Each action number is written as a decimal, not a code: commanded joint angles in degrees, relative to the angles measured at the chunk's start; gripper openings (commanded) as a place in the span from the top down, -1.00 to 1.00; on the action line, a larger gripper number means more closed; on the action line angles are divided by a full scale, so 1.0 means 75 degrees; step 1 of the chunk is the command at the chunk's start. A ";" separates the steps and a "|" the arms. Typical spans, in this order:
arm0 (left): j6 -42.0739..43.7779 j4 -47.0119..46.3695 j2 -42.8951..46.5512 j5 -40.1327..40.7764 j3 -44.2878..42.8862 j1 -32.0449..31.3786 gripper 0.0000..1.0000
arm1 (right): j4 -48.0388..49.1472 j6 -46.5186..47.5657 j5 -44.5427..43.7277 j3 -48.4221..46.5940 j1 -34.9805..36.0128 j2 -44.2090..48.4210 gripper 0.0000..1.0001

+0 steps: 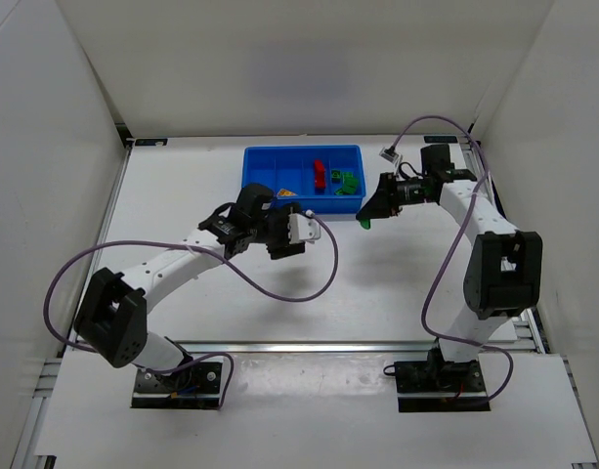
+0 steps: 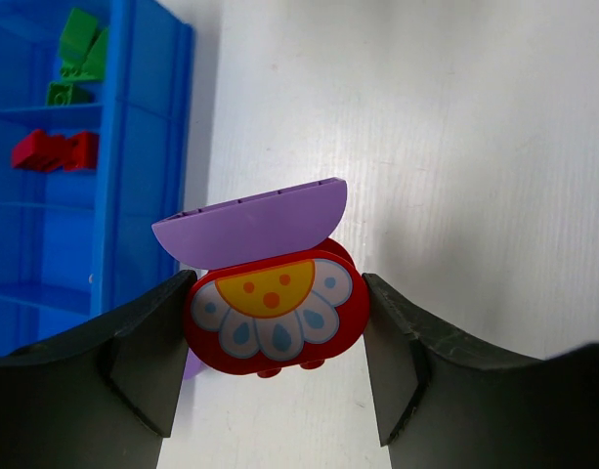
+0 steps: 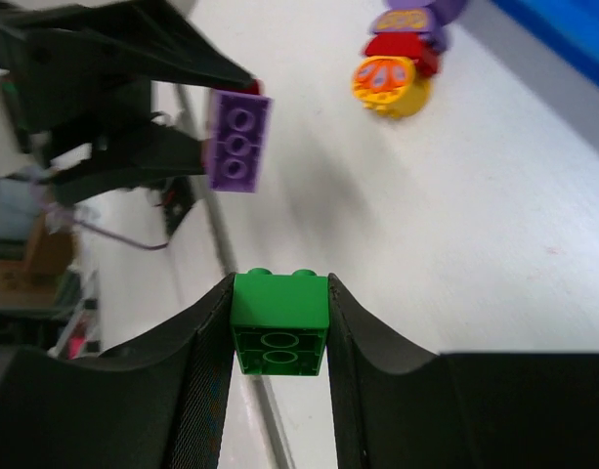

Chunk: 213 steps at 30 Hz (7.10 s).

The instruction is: Sort the legos into containers by color

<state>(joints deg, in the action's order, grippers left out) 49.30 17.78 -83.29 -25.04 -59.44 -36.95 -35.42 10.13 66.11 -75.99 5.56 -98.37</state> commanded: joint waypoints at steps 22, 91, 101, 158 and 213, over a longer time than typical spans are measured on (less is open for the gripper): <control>-0.2483 0.0149 0.1167 0.0796 -0.0594 0.0707 0.14 | 0.2977 -0.0765 -0.5158 -0.3942 0.1191 -0.3560 0.76; -0.2365 -0.0508 0.1705 0.1147 0.0273 -0.0007 0.13 | -0.0352 -0.0892 0.1404 -0.4153 0.2693 -0.2060 1.00; -0.2553 0.0113 0.2409 0.1498 0.0917 -0.0042 0.15 | -0.0024 -0.1292 0.1311 -0.4950 0.1239 -0.2236 1.00; -0.5647 0.1833 -0.4705 0.1218 -0.9242 0.2452 -0.99 | 0.0140 -0.0471 -0.1946 -0.2968 0.0394 -0.0711 1.00; -0.5530 0.1488 -0.0800 -0.1630 -0.2563 0.4247 -0.94 | 0.2859 -0.1128 -0.4247 -0.6369 0.1849 -0.4043 0.97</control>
<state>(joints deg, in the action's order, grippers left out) 7.51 34.94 -87.94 -32.21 -78.63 -4.27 -17.19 -0.14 30.00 -125.10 23.88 -136.68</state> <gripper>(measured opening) 0.977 0.410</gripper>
